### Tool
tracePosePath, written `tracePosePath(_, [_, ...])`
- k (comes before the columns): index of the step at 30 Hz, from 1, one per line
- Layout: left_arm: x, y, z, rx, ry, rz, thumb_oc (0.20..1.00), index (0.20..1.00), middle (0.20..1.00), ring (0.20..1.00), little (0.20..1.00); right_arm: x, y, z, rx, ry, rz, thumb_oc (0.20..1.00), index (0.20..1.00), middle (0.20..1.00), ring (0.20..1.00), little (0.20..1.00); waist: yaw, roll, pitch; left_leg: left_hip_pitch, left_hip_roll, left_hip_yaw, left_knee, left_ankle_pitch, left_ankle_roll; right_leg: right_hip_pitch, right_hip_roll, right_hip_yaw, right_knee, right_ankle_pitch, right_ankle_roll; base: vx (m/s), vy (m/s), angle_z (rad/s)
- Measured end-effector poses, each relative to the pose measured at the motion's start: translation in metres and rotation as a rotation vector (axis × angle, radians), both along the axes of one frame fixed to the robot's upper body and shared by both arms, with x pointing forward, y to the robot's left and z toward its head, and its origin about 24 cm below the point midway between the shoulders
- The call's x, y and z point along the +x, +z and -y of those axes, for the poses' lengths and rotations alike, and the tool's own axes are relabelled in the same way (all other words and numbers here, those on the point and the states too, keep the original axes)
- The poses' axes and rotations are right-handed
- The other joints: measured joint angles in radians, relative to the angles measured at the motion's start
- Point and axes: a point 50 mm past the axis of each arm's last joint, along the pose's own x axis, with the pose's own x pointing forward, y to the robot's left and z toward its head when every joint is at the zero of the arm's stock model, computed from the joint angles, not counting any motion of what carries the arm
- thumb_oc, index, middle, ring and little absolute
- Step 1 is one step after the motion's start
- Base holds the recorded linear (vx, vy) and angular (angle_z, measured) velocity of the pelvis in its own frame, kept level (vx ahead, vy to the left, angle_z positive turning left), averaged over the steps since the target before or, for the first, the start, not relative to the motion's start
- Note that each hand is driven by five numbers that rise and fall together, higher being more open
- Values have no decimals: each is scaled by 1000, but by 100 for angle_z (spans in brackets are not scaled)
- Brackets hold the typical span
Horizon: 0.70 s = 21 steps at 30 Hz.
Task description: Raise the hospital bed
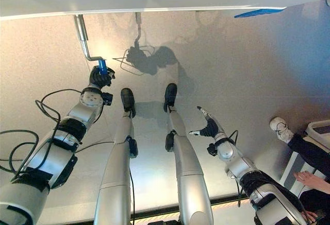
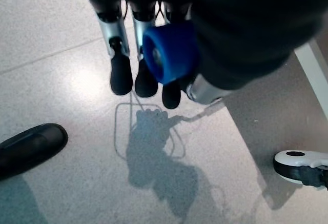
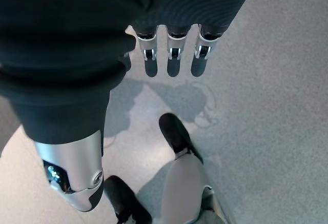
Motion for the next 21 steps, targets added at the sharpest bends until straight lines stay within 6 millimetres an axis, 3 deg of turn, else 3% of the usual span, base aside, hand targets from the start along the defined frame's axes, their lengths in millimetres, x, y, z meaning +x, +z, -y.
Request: tracePosePath(21, [1, 3, 1, -7, -2, 7, 200, 200, 200, 200, 200, -3, -4, 0, -2, 11, -24, 1000, 1000, 1000, 1000, 1000, -1, 0, 0, 0, 0, 0, 0, 0, 0, -1, 0, 0, 0, 1, -1, 0, 0, 0])
